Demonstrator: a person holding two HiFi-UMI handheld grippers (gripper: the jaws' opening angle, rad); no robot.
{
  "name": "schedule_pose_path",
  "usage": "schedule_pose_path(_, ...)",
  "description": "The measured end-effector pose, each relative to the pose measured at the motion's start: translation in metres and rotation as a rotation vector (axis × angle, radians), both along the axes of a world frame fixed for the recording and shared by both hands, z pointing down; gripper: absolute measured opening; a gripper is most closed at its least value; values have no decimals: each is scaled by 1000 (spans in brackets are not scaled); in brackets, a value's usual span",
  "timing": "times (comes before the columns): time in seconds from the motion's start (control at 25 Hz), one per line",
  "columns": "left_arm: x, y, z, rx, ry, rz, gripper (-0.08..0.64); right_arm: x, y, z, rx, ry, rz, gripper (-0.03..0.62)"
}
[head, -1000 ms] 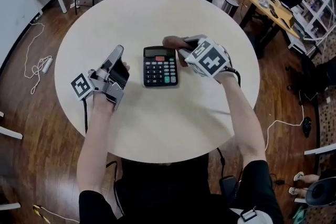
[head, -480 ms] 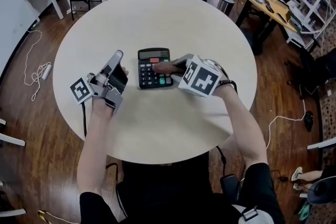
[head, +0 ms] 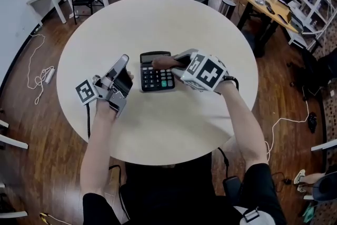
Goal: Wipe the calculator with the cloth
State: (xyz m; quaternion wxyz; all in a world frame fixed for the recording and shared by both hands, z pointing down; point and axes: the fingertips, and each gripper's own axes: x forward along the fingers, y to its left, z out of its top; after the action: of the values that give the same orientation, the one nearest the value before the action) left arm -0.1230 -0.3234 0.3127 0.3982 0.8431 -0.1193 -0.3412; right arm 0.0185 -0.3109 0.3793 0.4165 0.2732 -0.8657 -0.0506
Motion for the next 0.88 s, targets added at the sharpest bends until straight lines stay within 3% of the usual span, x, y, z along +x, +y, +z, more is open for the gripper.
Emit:
schedule_pose_path(0.12,-1,1,1,3,-1,-1,3,-8,-5,11,-1,50,-3,98)
schedule_pose_path(0.32,-1,-1,2,0,2,-1,4,-25,59,31,-96,110,-210,98)
schedule_pose_path(0.4,-2,-1,1,-8,14,5,5,-23,81,31,-145,86,-293,98)
schedule_pose_path(0.48,0,-2,4,-16,-2,13,5,-13,83,26,-167,10,-296,98)
schedule_pose_path(0.56,4,-7,12,-5,-113,10,5,5,64,16,-173,-141,-208,98)
schedule_pose_path(0.64,9,-14,25,4,-306,2,6,26,38,0,-201,-365,-82,98)
schedule_pose_path(0.72,14,-25,32,25,-476,8,63,43,12,-12,-232,-557,36,98)
schedule_pose_path(0.88,38,-43,47,103,-723,74,237,55,-8,-12,-241,-702,107,98)
